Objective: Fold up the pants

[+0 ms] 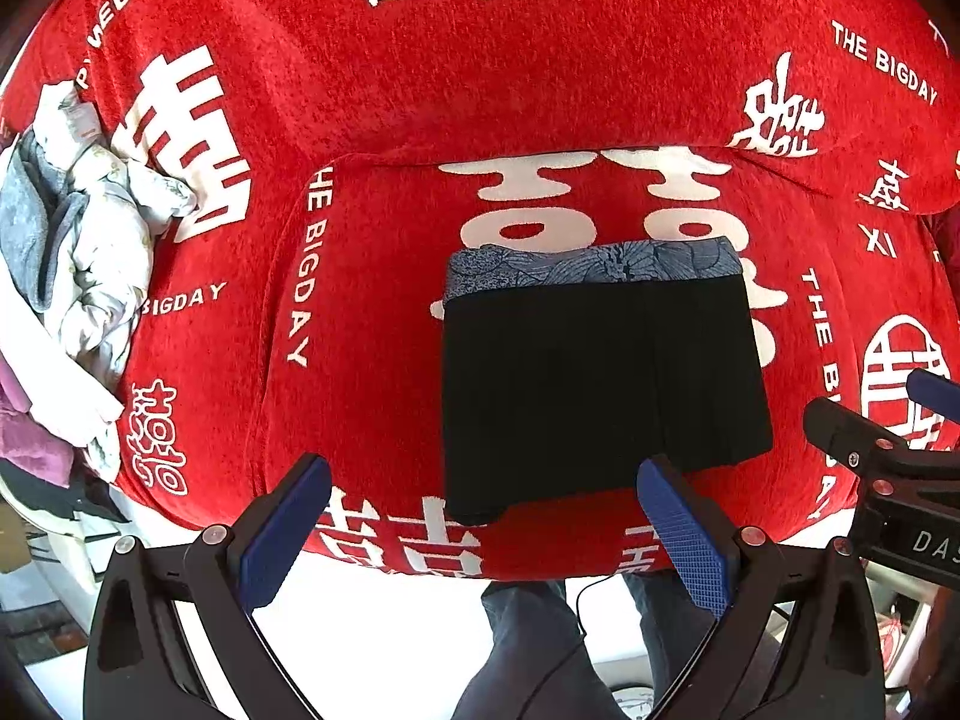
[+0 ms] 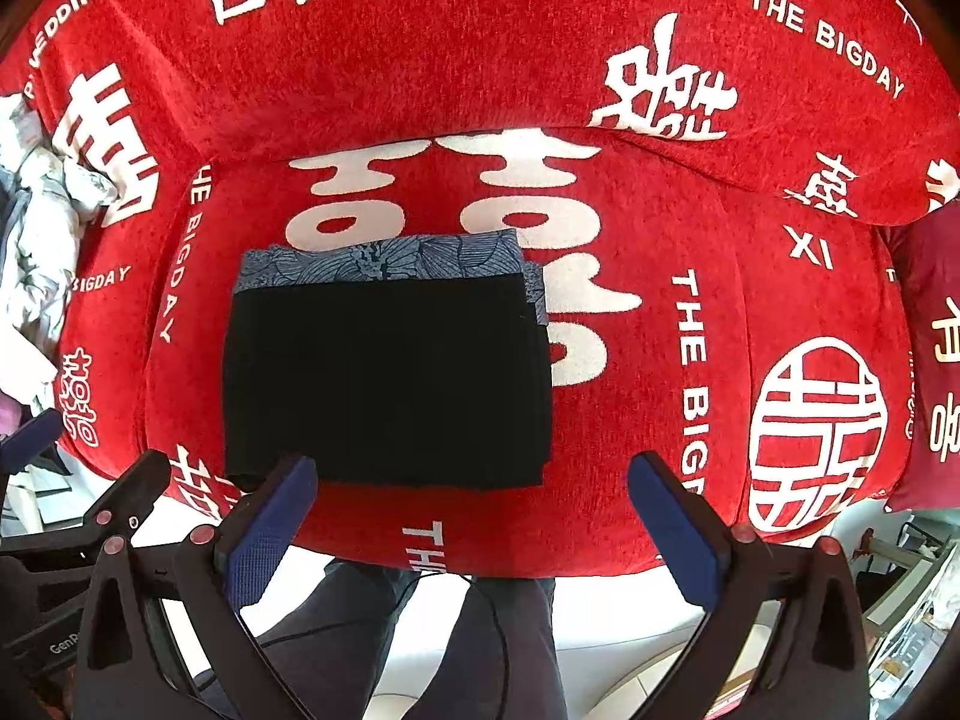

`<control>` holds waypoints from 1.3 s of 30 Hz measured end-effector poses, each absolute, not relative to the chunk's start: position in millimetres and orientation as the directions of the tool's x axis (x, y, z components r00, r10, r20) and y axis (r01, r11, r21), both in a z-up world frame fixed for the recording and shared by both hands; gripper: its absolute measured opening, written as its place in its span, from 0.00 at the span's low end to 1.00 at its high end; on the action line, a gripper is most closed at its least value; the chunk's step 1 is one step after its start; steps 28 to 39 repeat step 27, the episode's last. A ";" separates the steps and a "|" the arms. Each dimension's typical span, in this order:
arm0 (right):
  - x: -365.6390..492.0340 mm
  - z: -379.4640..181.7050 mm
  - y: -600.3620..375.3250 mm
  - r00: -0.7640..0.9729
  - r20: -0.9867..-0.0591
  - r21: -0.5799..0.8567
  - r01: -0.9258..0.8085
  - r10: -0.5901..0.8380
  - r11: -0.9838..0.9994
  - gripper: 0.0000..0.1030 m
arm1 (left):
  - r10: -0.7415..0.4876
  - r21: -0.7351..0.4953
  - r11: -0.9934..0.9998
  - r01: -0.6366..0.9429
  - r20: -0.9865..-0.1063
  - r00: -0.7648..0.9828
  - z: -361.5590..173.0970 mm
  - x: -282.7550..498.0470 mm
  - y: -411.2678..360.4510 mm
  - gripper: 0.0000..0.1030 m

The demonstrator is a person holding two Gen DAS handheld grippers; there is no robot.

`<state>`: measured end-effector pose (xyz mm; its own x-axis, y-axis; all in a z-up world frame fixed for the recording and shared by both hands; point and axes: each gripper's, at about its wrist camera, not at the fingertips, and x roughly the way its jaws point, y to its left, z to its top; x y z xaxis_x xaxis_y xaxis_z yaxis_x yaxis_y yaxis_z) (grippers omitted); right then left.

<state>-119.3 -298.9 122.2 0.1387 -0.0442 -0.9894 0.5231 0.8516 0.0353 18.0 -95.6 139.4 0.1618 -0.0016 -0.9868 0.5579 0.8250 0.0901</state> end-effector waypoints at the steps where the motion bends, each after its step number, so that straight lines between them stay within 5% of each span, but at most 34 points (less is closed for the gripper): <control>1: -119.4 122.3 -299.2 0.140 -0.989 0.035 0.523 -0.045 0.852 1.00 | 0.000 0.092 0.824 0.558 -0.987 0.162 139.2 18.0 -95.6 0.99; 39: -120.6 117.0 -297.7 0.130 -0.990 0.027 0.524 -0.049 0.852 1.00 | -0.019 0.074 0.812 0.579 -0.988 0.153 139.0 15.2 -96.1 0.99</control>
